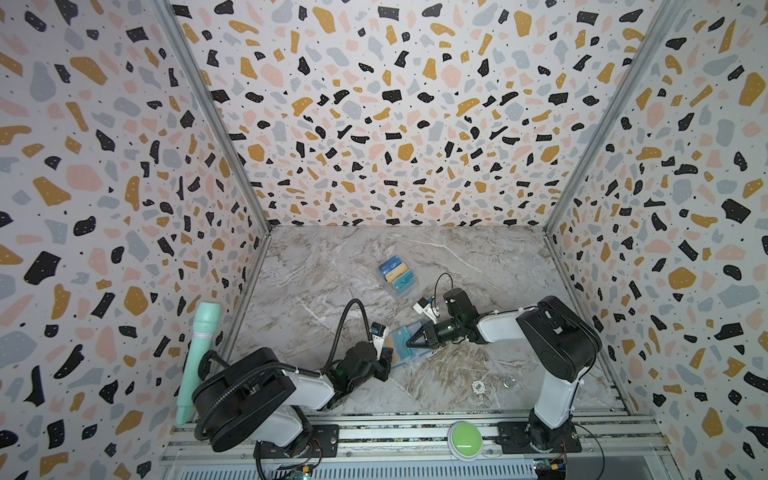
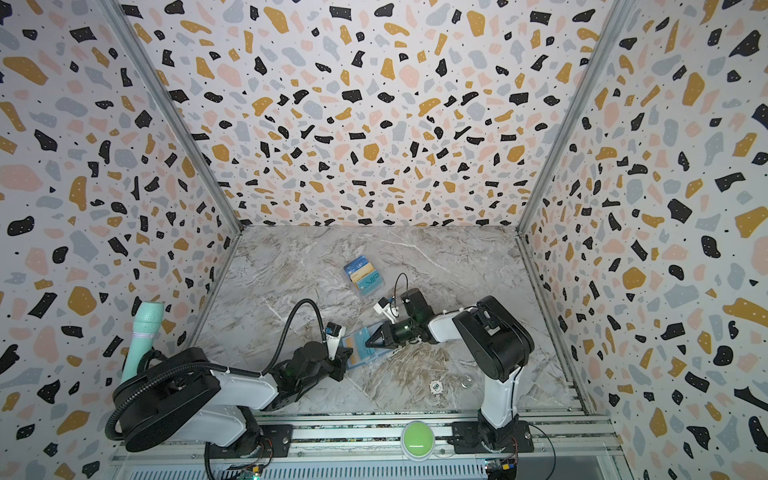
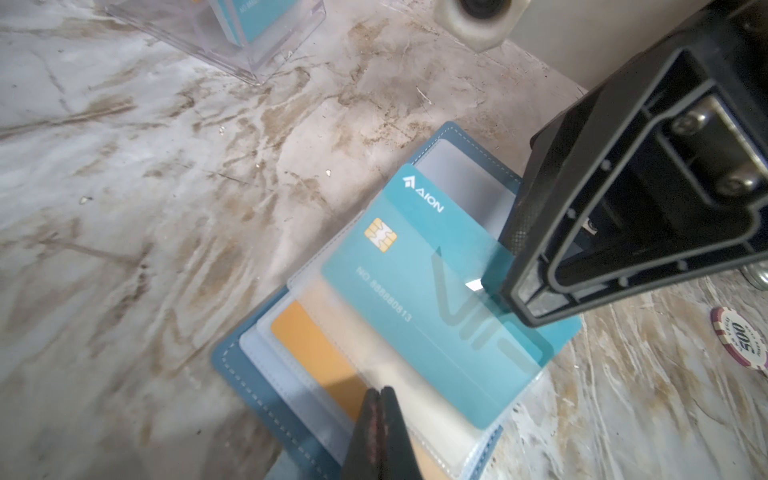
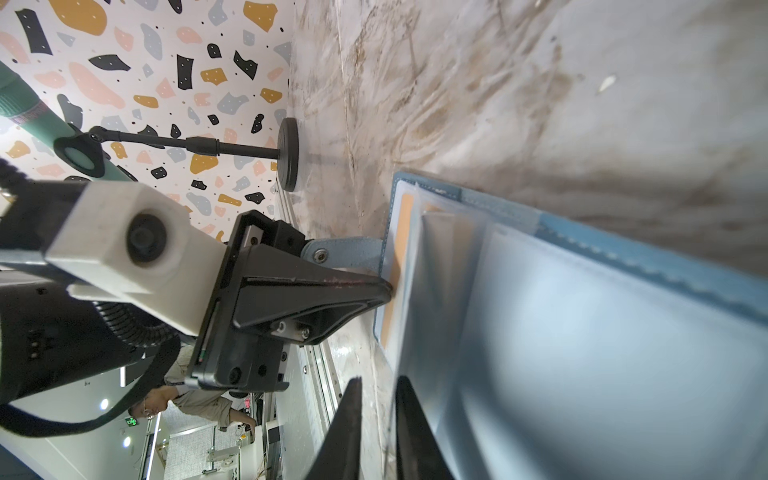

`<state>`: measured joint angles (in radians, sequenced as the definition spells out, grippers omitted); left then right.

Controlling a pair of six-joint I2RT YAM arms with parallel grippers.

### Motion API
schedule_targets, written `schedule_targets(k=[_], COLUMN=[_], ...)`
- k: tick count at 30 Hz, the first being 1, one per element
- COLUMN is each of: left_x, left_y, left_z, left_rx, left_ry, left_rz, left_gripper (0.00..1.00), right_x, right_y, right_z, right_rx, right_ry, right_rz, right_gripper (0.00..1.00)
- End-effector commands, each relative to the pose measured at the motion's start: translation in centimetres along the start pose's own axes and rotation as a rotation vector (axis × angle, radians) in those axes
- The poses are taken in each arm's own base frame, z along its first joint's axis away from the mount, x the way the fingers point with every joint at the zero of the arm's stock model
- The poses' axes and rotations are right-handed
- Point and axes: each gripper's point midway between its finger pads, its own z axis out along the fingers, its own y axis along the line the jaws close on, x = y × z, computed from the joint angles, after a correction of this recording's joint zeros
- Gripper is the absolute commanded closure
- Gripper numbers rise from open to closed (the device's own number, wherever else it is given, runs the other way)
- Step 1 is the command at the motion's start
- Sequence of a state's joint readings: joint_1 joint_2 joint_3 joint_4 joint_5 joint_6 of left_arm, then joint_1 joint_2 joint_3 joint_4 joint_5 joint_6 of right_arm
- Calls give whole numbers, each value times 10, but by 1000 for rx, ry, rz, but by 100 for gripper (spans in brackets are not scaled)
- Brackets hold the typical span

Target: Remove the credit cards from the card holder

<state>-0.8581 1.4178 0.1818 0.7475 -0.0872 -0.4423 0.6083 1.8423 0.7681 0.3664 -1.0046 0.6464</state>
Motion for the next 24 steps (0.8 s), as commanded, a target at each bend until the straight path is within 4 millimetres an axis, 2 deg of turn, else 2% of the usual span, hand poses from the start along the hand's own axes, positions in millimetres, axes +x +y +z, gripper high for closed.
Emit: schedule_targets(k=[1,17,24], left_x=[12,10,0], left_y=[8,8,6], left_z=[-2,-3,-8], left_rx=[-25,-26,-30], left_ry=[30,28,7], left_rz=[-7,-6,2], left_gripper=[100,100,100], right_x=[-2,-6,-11], right_y=[12,3,-2], right_z=[-7,-16,-25], right_rx=[-14,55,161], right_ry=[-14,-43,-62], right_rz=[-39,-39,-68], right_gripper=[83,92,98])
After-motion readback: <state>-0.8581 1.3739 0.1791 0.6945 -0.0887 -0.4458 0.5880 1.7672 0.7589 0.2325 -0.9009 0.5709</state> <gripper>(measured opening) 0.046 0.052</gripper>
